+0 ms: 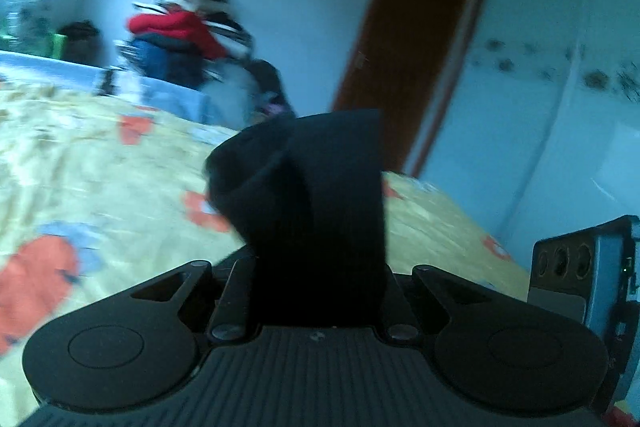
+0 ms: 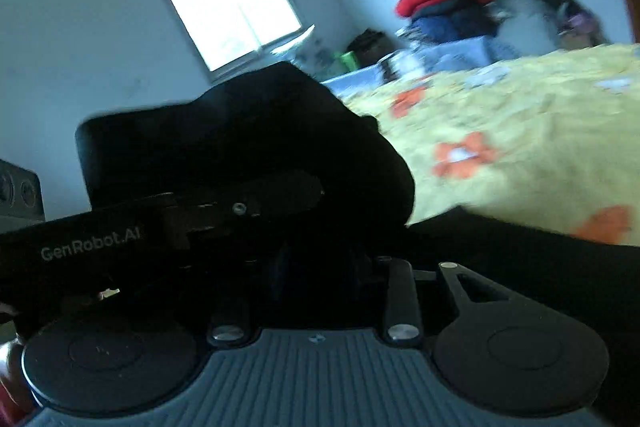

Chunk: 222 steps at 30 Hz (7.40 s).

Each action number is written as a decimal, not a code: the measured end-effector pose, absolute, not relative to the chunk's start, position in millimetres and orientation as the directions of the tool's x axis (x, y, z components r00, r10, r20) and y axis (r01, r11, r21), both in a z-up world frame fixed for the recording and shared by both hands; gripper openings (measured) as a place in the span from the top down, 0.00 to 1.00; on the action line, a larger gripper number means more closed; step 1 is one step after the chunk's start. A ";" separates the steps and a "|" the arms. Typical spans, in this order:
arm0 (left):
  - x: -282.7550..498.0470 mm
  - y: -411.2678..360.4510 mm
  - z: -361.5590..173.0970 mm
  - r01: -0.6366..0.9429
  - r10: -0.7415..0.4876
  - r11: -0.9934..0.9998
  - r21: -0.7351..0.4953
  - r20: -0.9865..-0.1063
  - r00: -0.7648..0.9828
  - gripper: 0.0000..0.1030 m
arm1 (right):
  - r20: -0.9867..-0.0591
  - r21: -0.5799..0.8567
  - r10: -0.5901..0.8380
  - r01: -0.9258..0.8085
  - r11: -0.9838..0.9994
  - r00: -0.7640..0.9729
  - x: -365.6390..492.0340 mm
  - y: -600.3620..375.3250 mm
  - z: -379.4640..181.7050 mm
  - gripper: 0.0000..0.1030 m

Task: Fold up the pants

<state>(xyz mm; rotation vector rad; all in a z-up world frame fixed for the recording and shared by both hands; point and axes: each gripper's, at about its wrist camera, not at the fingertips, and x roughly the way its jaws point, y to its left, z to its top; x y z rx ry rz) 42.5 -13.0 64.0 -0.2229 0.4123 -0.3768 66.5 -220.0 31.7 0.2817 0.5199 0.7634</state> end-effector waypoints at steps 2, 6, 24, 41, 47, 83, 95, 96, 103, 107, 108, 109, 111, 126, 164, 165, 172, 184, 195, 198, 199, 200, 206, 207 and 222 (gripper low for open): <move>44.7 -42.5 60.2 0.357 -0.432 0.897 -0.259 -0.352 0.830 0.86 | -0.348 0.411 0.687 -0.555 0.724 0.638 59.1 -247.2 32.6 0.71; 50.2 -90.3 46.9 0.415 -0.474 0.880 -0.231 -0.361 0.803 0.83 | -0.362 0.407 0.636 -0.498 0.765 0.681 53.3 -290.6 27.5 0.71; 91.8 -181.8 -7.7 0.499 -0.534 0.838 -0.221 -0.519 0.667 0.48 | -0.491 0.304 0.358 -0.228 0.925 0.795 40.5 -383.1 -2.5 0.32; 105.0 -90.9 34.4 0.388 -0.409 0.910 -0.147 -0.477 0.778 0.09 | -0.379 0.361 0.224 -0.080 0.929 0.898 37.0 -422.7 19.3 0.26; 142.2 -84.9 -16.6 0.277 -0.158 0.956 0.101 -0.619 0.770 0.13 | -0.508 -0.081 0.104 -0.167 0.983 0.855 79.2 -339.4 4.8 0.09; 62.8 -28.7 -19.6 0.364 -0.386 0.921 -0.141 -0.469 0.794 0.03 | -0.521 0.248 0.230 -0.112 0.962 0.822 46.1 -375.3 -32.9 0.00; 38.2 -61.9 -34.2 0.354 -0.347 0.933 -0.064 -0.423 0.837 0.03 | -0.501 0.294 0.248 -0.107 0.950 0.829 48.7 -382.6 -34.2 0.00; 37.5 -61.8 -36.2 0.348 -0.339 0.936 -0.061 -0.424 0.840 0.03 | -0.494 0.310 0.256 -0.107 0.945 0.831 48.6 -385.0 -34.6 0.00; 37.6 -46.7 -35.8 0.313 -0.342 0.940 -0.138 -0.406 0.847 0.02 | -0.472 0.357 0.276 -0.105 0.928 0.837 46.5 -390.2 -35.4 0.00; 47.7 -38.5 -40.0 0.288 -0.351 0.935 -0.206 -0.450 0.821 0.02 | -0.493 0.310 0.247 -0.097 0.946 0.834 46.9 -383.5 -34.3 0.00; 50.8 -35.4 -41.5 0.275 -0.352 0.934 -0.228 -0.464 0.813 0.02 | -0.500 0.292 0.237 -0.095 0.952 0.833 47.4 -381.4 -33.9 0.00; 53.7 -31.0 -43.5 0.259 -0.356 0.930 -0.259 -0.477 0.803 0.02 | -0.507 0.277 0.228 -0.093 0.956 0.832 47.8 -379.1 -33.7 0.00; 57.9 -21.8 -46.4 0.234 -0.371 0.919 -0.318 -0.494 0.786 0.02 | -0.515 0.256 0.216 -0.092 0.962 0.829 48.4 -376.3 -33.5 0.00; 110.1 28.0 -51.7 0.339 -0.728 0.651 -0.679 -0.432 0.532 0.01 | -0.475 0.487 0.467 -0.218 0.845 0.746 64.6 -412.9 -30.8 0.00; 125.2 30.8 17.5 0.465 -0.557 0.830 -0.309 -0.402 0.727 0.84 | -0.299 0.646 0.765 -0.469 0.602 0.571 107.9 -345.5 23.2 0.72; 129.1 33.3 19.8 0.456 -0.540 0.841 -0.292 -0.406 0.737 0.84 | -0.303 0.644 0.760 -0.464 0.608 0.575 115.5 -337.3 22.1 0.72; 165.9 36.8 -11.5 0.332 -0.361 0.931 -0.153 -0.528 0.769 0.82 | -0.420 0.604 0.687 -0.383 0.699 0.593 172.9 -293.7 -1.7 0.70; 131.3 57.7 18.8 0.245 -0.250 0.967 -0.071 -0.464 0.850 0.10 | -0.543 0.202 0.285 -0.206 0.957 0.790 140.5 -305.3 11.9 0.45; 130.9 2.5 -29.2 0.383 -0.305 0.923 0.014 -0.580 0.755 0.04 | -0.588 -0.091 0.265 -0.388 0.917 0.764 153.3 -223.0 -8.6 0.37; 116.1 5.9 -16.7 0.361 -0.285 0.932 0.025 -0.564 0.775 0.06 | -0.585 -0.031 0.261 -0.342 0.939 0.768 141.4 -230.7 2.9 0.36; 107.4 8.1 -11.9 0.348 -0.276 0.937 0.034 -0.539 0.796 0.05 | -0.574 -0.022 0.275 -0.351 0.936 0.771 131.9 -231.6 7.7 0.36; 99.2 10.4 -8.2 0.344 -0.278 0.938 0.034 -0.517 0.809 0.05 | -0.563 -0.009 0.298 -0.367 0.930 0.771 122.0 -232.2 12.3 0.36; 96.8 6.7 -32.9 0.332 -0.260 0.943 0.025 -0.568 0.781 0.00 | -0.592 -0.015 0.308 -0.392 0.920 0.745 95.5 -216.4 -3.9 0.31; 97.1 8.5 -33.1 0.320 -0.260 0.947 0.008 -0.562 0.785 0.00 | -0.588 -0.013 0.303 -0.384 0.923 0.750 95.5 -216.9 -9.4 0.29; 76.7 23.6 -23.7 0.238 -0.226 0.970 -0.057 -0.581 0.782 0.00 | -0.568 -0.018 0.241 -0.304 0.952 0.787 64.8 -206.1 -11.3 0.17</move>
